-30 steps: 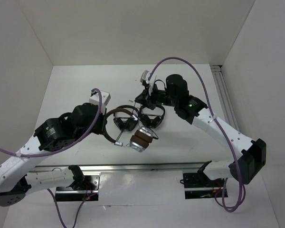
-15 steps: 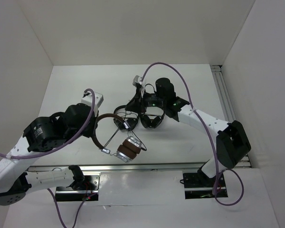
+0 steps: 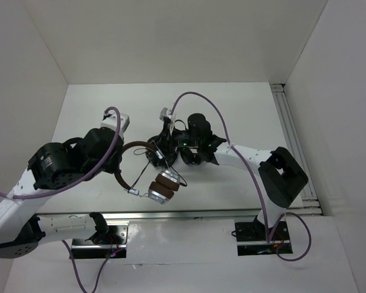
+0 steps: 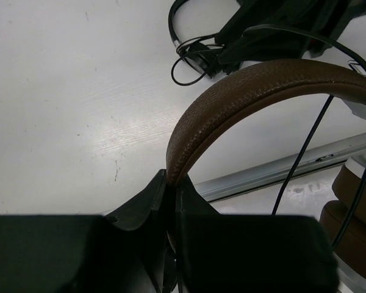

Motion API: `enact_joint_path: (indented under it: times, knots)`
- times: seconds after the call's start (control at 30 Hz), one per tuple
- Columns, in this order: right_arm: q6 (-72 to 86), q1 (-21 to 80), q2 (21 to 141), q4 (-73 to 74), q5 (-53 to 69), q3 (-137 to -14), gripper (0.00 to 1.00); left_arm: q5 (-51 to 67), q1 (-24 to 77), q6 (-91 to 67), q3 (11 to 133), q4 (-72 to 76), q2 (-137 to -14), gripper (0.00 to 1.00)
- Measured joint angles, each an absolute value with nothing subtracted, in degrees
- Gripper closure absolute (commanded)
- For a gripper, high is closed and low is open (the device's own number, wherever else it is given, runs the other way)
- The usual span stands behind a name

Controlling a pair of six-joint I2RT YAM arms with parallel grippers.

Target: Wrap the headphones

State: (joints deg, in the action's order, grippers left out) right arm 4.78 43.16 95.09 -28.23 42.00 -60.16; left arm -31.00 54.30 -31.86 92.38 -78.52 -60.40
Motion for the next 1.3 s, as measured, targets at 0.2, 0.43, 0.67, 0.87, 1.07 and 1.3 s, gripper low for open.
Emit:
enact_joint_path:
  times: [0.2, 0.43, 0.67, 0.87, 1.07, 1.3]
  knots:
    - [9.2, 44.8, 99.7, -36.3, 39.5, -58.4, 0.67, -32.0, 54.3, -34.0, 96.8, -79.4, -60.2, 1.00]
    - [11.9, 46.6, 102.5, -41.6, 37.6, -58.4, 0.67, -32.6, 54.3, -35.7, 97.4, -80.4, -60.2, 1.00]
    - [13.5, 47.8, 104.5, -44.2, 37.5, -58.4, 0.63, -33.9, 52.5, -36.6, 99.0, -80.8, -59.7, 1.00]
    - [14.3, 50.3, 106.0, -46.7, 37.4, -57.7, 0.62, -34.4, 50.9, -37.6, 100.8, -80.8, -58.5, 1.00]
    - [13.8, 51.2, 106.6, -46.9, 33.9, -57.7, 0.62, -34.2, 50.4, -37.8, 100.9, -80.8, -58.2, 1.00]
    - [9.1, 52.4, 105.0, -40.1, 27.9, -57.6, 0.29, -34.0, 49.1, -37.7, 100.9, -80.8, -58.3, 1.00]
